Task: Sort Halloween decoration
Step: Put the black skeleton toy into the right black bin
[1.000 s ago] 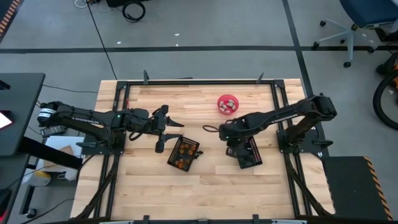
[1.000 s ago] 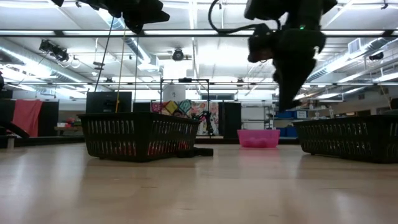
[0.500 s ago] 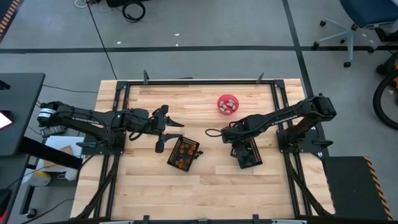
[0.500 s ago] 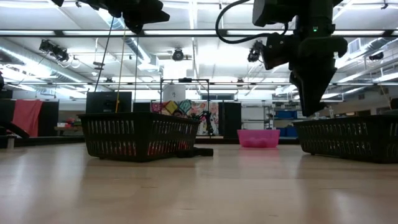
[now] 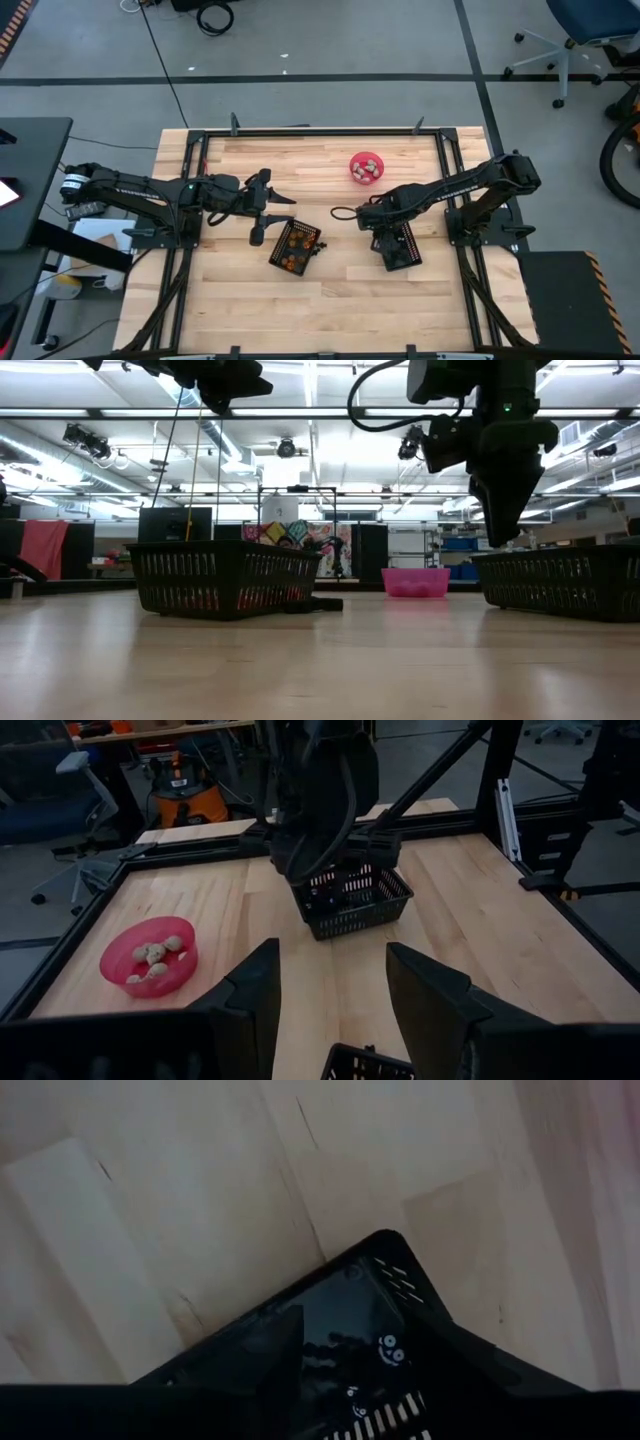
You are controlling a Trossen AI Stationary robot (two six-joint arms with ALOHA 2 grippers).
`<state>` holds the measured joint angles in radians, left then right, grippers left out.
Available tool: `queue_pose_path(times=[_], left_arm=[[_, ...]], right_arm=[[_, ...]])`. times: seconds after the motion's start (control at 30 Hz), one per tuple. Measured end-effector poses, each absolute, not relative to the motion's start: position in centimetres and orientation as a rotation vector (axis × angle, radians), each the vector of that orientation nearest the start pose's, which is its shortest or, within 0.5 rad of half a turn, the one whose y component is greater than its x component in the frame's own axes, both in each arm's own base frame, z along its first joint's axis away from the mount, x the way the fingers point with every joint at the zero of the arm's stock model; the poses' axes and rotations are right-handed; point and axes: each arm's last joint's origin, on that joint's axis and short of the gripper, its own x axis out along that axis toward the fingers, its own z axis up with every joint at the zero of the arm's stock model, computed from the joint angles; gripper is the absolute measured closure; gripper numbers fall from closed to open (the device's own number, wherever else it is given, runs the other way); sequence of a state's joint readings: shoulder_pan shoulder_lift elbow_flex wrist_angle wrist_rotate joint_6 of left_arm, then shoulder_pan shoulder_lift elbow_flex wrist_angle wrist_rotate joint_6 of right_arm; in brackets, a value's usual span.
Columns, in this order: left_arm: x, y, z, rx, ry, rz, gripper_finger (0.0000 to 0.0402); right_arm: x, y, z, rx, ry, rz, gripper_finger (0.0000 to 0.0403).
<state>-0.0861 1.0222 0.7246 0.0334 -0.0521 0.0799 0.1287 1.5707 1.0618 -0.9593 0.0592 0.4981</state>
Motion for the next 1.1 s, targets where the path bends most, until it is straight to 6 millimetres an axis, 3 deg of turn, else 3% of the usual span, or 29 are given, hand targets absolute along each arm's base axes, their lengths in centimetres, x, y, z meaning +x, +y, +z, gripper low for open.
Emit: queue_pose_path(times=[0.43, 0.6, 0.97, 1.1], left_arm=[[22.7, -1.8, 28.9, 0.098, 0.262, -0.045, 0.0246], [22.7, -1.8, 28.9, 0.098, 0.262, -0.045, 0.0246], [22.7, -1.8, 29.0, 0.098, 0.254, -0.044, 0.0246], [22.7, -1.8, 28.9, 0.098, 0.258, -0.045, 0.0246]], right_arm=[[26.8, 3.3, 20.4, 0.306, 1.453, -0.363, 0.0165], [27.4, 3.2, 20.5, 0.270, 1.385, -0.372, 0.0154], [31.0, 2.8, 21.2, 0.207, 1.049, -0.250, 0.0168], [32.5, 3.1, 19.9, 0.182, 1.015, -0.188, 0.0175]])
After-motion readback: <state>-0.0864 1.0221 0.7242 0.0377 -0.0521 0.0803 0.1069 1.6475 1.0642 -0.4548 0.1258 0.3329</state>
